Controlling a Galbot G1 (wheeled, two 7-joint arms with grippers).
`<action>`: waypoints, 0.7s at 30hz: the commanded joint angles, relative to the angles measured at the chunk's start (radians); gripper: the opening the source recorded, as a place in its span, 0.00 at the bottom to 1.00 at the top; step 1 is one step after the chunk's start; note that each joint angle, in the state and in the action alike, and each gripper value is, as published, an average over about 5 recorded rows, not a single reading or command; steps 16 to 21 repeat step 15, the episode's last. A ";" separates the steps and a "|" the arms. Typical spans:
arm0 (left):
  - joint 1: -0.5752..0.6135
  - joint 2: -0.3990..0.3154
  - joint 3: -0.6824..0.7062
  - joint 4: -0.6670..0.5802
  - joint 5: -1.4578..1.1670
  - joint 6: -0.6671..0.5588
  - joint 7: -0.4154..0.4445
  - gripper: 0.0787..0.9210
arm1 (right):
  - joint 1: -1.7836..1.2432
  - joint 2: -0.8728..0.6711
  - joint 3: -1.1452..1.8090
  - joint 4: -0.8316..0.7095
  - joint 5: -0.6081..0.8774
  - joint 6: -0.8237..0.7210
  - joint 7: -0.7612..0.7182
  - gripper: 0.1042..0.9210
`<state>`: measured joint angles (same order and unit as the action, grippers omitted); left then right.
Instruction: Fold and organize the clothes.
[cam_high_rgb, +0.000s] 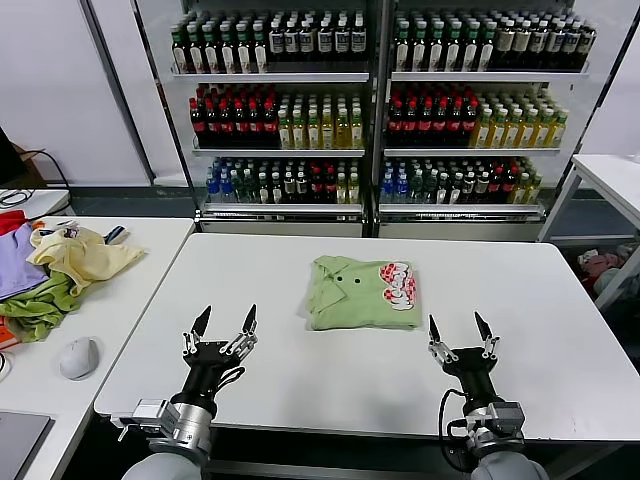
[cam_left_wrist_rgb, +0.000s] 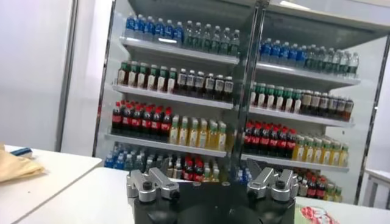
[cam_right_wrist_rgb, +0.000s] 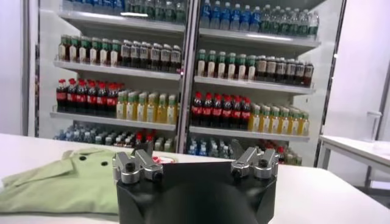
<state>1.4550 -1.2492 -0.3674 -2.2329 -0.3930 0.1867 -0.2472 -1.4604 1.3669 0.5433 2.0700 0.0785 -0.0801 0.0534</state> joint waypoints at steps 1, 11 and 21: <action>0.008 0.018 -0.023 -0.002 0.013 0.009 0.014 0.88 | -0.037 0.030 -0.019 0.058 -0.048 0.018 0.010 0.88; -0.003 0.024 -0.024 0.016 0.027 0.015 0.018 0.88 | -0.041 0.046 -0.019 0.051 -0.057 0.037 0.042 0.88; -0.010 0.022 -0.024 0.026 0.032 0.015 0.017 0.88 | -0.026 0.047 -0.015 0.043 -0.060 0.069 0.066 0.88</action>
